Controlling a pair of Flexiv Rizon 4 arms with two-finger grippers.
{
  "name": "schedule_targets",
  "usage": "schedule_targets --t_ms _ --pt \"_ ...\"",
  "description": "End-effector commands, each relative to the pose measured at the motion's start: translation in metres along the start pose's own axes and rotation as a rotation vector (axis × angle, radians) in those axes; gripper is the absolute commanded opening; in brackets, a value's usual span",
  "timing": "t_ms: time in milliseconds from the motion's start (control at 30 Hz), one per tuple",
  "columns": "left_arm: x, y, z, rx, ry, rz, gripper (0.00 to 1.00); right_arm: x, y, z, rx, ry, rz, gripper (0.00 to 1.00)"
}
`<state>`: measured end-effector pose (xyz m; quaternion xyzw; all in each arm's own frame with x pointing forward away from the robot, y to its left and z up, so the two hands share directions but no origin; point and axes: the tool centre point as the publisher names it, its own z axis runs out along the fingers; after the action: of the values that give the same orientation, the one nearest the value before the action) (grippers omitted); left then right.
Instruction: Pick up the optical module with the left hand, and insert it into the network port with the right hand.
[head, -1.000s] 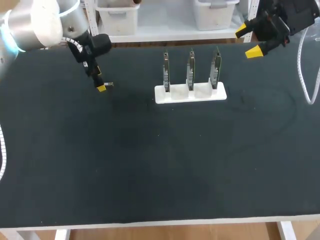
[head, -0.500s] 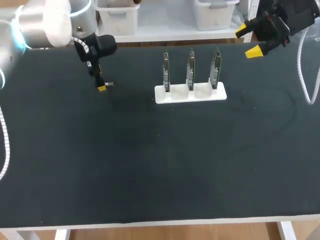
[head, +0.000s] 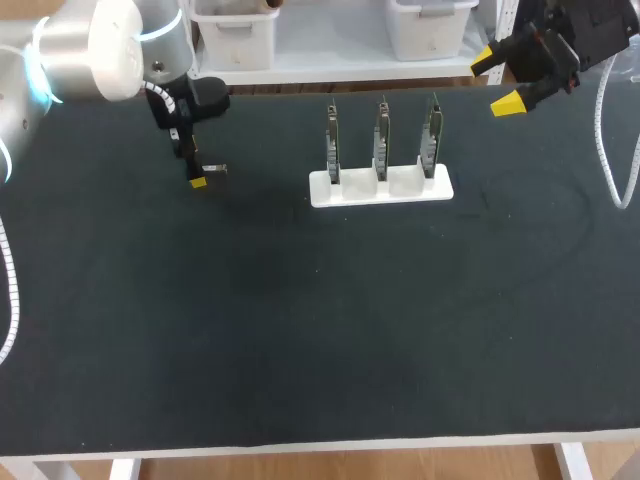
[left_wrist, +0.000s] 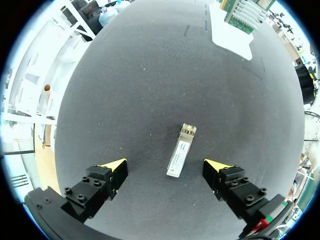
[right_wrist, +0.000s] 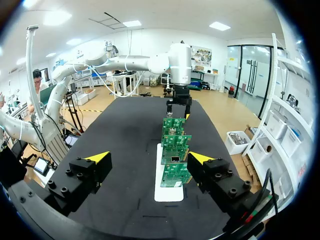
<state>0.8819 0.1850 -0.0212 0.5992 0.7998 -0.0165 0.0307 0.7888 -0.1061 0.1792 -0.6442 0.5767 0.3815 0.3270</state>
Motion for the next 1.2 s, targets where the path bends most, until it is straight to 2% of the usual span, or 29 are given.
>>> schedule_targets --t_ms 33,600,1200 --pt "-0.003 0.011 0.0031 0.226 0.008 0.001 1.0 -0.0005 0.0016 0.0002 0.004 0.002 0.0 1.0" --pt "-0.0085 0.015 0.0054 0.238 0.039 0.025 1.0 -0.0005 0.0016 0.0002 0.004 0.002 0.0 1.0" --pt "-0.0041 0.0145 0.0097 0.249 0.04 0.024 1.0 -0.0005 0.0016 0.0002 0.004 0.002 0.0 1.0"
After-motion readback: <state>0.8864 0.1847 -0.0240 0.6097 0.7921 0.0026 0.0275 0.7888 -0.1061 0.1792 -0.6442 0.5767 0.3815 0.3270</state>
